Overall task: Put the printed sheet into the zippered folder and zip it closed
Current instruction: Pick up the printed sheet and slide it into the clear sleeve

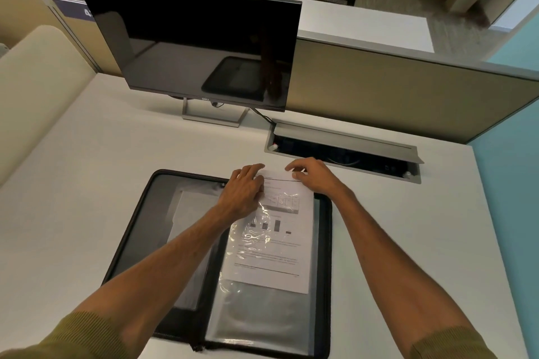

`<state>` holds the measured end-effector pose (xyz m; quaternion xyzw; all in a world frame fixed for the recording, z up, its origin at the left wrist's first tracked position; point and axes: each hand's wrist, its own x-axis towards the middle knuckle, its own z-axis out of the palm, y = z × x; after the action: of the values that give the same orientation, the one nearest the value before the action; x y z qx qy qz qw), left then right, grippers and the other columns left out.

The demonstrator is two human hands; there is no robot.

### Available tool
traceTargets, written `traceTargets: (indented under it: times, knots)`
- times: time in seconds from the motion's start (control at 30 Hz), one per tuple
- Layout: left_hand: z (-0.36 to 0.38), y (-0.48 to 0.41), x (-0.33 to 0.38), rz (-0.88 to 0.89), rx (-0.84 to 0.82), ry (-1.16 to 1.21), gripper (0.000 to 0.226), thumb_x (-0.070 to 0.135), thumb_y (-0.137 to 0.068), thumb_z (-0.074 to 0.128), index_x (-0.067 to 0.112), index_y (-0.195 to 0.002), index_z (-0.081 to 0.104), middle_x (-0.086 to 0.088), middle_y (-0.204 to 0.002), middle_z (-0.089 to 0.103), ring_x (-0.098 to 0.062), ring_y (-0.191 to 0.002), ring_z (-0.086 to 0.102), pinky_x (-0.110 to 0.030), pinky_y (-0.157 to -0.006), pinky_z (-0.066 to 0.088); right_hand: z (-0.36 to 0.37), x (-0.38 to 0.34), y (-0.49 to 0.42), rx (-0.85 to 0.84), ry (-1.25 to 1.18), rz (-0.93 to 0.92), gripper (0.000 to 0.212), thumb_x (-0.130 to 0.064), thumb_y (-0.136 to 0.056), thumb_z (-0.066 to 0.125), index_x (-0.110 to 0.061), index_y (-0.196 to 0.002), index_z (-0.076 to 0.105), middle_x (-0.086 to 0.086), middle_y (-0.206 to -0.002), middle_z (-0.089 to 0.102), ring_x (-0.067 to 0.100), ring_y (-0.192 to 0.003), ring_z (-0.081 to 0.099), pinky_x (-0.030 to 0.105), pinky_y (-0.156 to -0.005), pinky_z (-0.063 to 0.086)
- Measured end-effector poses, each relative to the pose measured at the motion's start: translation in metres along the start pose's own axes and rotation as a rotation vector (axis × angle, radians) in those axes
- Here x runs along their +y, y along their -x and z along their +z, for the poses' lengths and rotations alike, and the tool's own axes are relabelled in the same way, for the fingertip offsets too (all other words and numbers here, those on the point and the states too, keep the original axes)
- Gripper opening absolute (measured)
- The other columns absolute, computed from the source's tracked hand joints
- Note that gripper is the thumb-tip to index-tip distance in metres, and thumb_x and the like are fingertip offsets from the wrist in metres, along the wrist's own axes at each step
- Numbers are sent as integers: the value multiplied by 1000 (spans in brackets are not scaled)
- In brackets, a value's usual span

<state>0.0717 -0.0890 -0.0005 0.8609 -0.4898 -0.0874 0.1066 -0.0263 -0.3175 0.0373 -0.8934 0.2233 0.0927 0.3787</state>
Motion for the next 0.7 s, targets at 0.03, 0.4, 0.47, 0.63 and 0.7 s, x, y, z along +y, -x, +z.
traceTargets:
  times: [0.03, 0.4, 0.47, 0.63, 0.7]
  knots:
    - [-1, 0, 0, -2, -8, -2, 35, 31, -97, 72, 11, -124, 64, -10, -168, 37, -32, -153, 36, -53, -123, 35, 5, -4, -2, 22, 13, -7, 24, -18, -100, 69, -28, -120, 77, -4, -119, 72, 11, -105, 64, 29, -90, 53]
    - [2, -1, -1, -31, -22, -12, 24, 31, -99, 70, 17, -119, 68, -5, -165, 41, -28, -150, 39, -51, -121, 37, 5, -17, -4, -315, 80, -37, 26, -5, -84, 73, -26, -97, 78, 0, -104, 73, 20, -93, 70, 38, -89, 61]
    - [3, -1, -1, -30, -22, -3, 23, 31, -99, 69, 17, -117, 68, -5, -164, 43, -27, -149, 40, -50, -121, 37, 8, -15, -4, -354, 92, -24, 20, -8, -90, 70, -24, -96, 79, 0, -108, 72, 21, -95, 68, 36, -90, 59]
    - [4, -3, -4, -18, -20, 5, 22, 30, -98, 70, 17, -115, 69, -5, -161, 47, -28, -147, 42, -50, -118, 39, 22, -15, -4, -383, 44, 90, 29, -43, -99, 67, -18, -95, 81, 0, -95, 76, 18, -92, 69, 38, -89, 55]
    - [6, -3, -4, -16, -23, 7, 23, 31, -98, 71, 17, -115, 69, -6, -160, 48, -28, -146, 43, -50, -118, 39, 28, -14, -4, -352, 72, 98, 40, -58, -93, 70, -20, -92, 81, 2, -89, 76, 19, -84, 68, 38, -84, 55]
